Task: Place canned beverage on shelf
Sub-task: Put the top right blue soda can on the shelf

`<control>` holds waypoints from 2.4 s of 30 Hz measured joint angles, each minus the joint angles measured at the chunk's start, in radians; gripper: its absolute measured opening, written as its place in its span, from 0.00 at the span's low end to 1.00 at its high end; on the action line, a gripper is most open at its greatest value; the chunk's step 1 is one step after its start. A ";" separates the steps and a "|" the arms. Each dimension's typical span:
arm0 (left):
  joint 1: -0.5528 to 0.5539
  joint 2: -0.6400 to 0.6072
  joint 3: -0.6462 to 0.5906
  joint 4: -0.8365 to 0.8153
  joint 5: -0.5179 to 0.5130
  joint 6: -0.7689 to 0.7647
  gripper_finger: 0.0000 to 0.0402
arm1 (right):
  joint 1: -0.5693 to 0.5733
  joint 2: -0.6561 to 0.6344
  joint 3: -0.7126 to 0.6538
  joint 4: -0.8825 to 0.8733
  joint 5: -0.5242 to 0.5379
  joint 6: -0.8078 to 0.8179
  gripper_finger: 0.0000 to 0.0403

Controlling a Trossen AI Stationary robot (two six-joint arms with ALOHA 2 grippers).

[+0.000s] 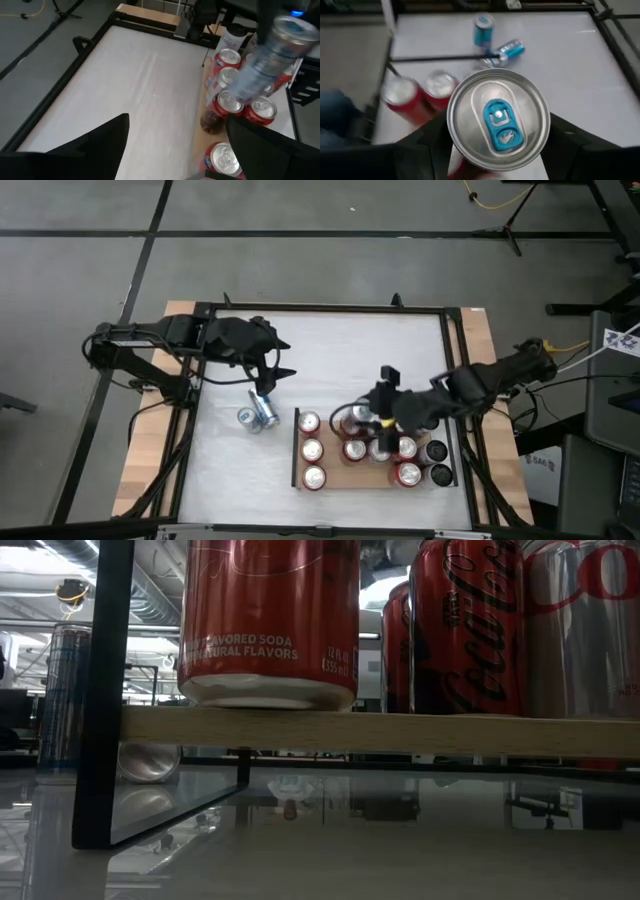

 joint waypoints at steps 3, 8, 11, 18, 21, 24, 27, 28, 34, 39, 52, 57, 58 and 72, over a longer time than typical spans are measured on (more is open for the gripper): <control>-0.006 0.004 0.000 0.001 -0.006 0.001 0.80 | 0.045 0.003 -0.001 0.055 0.027 0.098 0.55; -0.008 0.003 0.000 0.000 -0.005 0.001 0.80 | 0.125 0.027 -0.001 0.152 0.111 0.220 0.55; -0.008 0.004 0.000 -0.006 -0.005 0.002 0.80 | 0.167 0.060 -0.001 0.176 0.159 0.286 0.55; -0.008 0.004 0.000 -0.006 -0.003 0.008 0.80 | 0.242 0.161 -0.002 0.171 0.148 0.420 0.55; -0.008 0.004 0.000 -0.006 -0.003 0.008 0.80 | 0.263 0.190 -0.002 0.171 0.147 0.435 0.55; -0.008 0.004 0.000 -0.006 -0.003 0.008 0.80 | 0.277 0.212 -0.002 0.171 0.152 0.436 0.55; -0.012 0.004 0.000 -0.006 -0.003 0.007 0.80 | 0.276 0.238 -0.002 0.171 0.153 0.449 0.55; -0.014 0.004 0.000 -0.006 -0.003 0.008 0.80 | 0.276 0.248 -0.002 0.171 0.152 0.457 0.55; -0.036 0.004 0.000 -0.006 -0.003 0.007 0.80 | 0.275 0.303 -0.002 0.171 0.160 0.462 0.55; -0.056 0.004 0.000 -0.006 -0.003 0.006 0.80 | 0.275 0.345 -0.002 0.171 0.174 0.486 0.55; -0.087 0.004 0.000 -0.006 -0.003 0.006 0.80 | 0.274 0.403 -0.002 0.175 0.189 0.502 0.55; -0.087 0.004 0.000 -0.006 -0.003 0.006 0.80 | 0.274 0.403 -0.002 0.190 0.230 0.511 0.55; -0.087 0.004 0.000 -0.006 -0.003 0.006 0.80 | 0.274 0.403 -0.002 0.191 0.230 0.511 0.55; -0.087 0.004 -0.001 -0.005 -0.004 0.008 0.80 | 0.268 0.458 -0.002 0.221 0.229 0.511 0.55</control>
